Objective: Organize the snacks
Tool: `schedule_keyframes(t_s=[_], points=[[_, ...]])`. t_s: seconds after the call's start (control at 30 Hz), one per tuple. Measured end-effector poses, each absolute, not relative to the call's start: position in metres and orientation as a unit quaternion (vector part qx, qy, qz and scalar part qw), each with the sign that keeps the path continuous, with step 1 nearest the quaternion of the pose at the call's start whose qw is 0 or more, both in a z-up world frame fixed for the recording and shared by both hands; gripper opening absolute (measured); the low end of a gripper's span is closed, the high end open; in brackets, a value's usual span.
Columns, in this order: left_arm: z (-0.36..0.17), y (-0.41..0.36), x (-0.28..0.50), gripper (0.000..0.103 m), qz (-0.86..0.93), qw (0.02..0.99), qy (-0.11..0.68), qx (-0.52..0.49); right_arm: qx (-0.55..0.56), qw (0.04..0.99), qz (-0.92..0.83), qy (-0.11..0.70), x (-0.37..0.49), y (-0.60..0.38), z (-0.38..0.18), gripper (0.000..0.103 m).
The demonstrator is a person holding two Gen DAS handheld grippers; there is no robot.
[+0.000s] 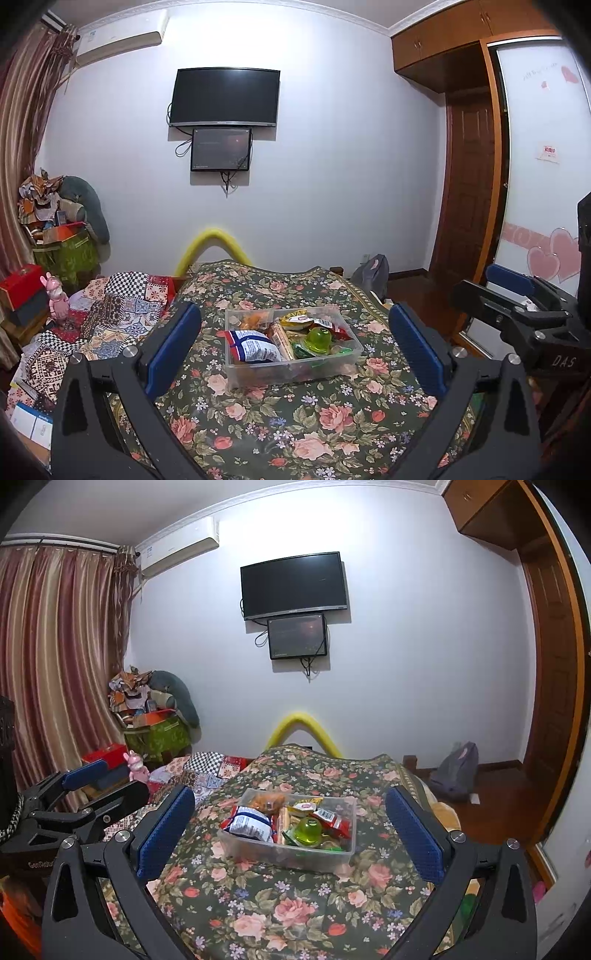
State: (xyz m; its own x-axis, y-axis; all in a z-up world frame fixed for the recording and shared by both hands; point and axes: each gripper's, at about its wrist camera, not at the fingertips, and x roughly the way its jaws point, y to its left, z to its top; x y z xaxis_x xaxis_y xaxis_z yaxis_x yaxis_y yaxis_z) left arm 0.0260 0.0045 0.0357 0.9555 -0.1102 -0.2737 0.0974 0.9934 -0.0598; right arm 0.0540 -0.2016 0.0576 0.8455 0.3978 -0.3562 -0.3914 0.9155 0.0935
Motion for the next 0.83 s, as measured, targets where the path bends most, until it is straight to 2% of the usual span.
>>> schedule_keyframes(t_s=[0.83], points=[[0.0273,0.0045,0.0344,0.103,-0.066,0.985,0.154,-0.031,0.010,0.959,0.200,0.199,0.0593,-0.1987,0.0533,0.103]])
